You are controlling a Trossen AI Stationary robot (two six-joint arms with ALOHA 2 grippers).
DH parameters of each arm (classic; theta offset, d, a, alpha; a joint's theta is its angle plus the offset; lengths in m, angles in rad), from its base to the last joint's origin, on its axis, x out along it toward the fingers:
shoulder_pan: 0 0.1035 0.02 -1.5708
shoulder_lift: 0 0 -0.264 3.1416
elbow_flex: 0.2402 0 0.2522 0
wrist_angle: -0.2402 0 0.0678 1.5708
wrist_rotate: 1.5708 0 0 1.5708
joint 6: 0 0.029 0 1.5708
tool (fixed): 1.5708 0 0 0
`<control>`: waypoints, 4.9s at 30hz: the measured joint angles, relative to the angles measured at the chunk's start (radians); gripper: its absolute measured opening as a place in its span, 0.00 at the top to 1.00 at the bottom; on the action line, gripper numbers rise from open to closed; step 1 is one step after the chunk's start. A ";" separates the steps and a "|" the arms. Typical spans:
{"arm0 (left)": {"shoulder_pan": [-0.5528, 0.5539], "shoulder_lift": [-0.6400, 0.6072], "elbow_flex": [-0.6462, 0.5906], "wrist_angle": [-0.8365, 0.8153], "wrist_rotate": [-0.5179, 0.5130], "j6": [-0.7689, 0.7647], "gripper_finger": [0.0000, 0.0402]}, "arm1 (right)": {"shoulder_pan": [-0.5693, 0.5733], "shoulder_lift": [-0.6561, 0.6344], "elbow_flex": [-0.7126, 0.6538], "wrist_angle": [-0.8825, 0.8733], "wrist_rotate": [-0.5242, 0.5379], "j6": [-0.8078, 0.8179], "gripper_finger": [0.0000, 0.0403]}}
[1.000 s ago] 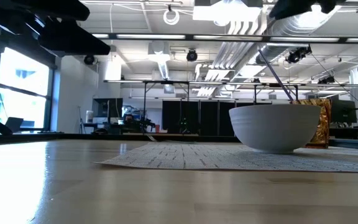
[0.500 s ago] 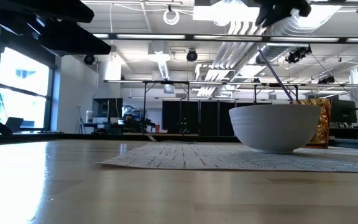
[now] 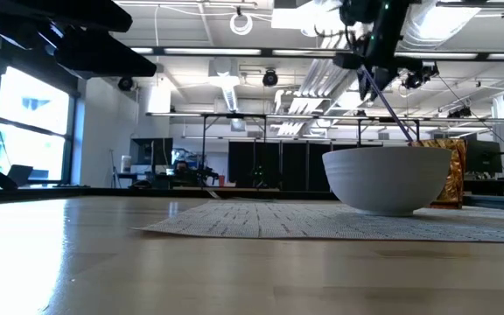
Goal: Pick & Place Utensil
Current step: Put the green spoon into the white bowl on the gray mat
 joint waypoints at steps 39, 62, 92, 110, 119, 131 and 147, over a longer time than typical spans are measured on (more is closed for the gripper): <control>0.000 0.000 0.000 0.000 0.000 0.146 0.01 | -0.320 0.336 -0.366 0.359 -0.191 -0.095 0.59; 0.000 0.000 0.000 0.000 -0.069 0.228 0.01 | -0.325 0.549 -0.155 0.086 -0.165 -0.347 0.60; 0.000 0.000 0.000 -0.008 -0.158 0.233 0.01 | -0.345 0.552 -0.151 0.052 -0.233 -0.516 0.69; 0.000 0.000 0.000 -0.009 -0.146 0.232 0.01 | -0.388 0.514 -0.230 0.114 -0.206 -0.567 0.69; 0.000 0.000 0.000 -0.010 -0.147 0.232 0.01 | -0.399 0.515 -0.231 0.141 -0.277 -0.608 0.79; 0.000 0.000 0.000 -0.011 -0.146 0.232 0.01 | -0.356 0.516 -0.233 0.146 -0.260 -0.655 0.94; 0.000 0.000 0.000 -0.009 -0.146 0.232 0.01 | -0.296 0.478 -0.235 0.173 -0.224 -0.696 0.97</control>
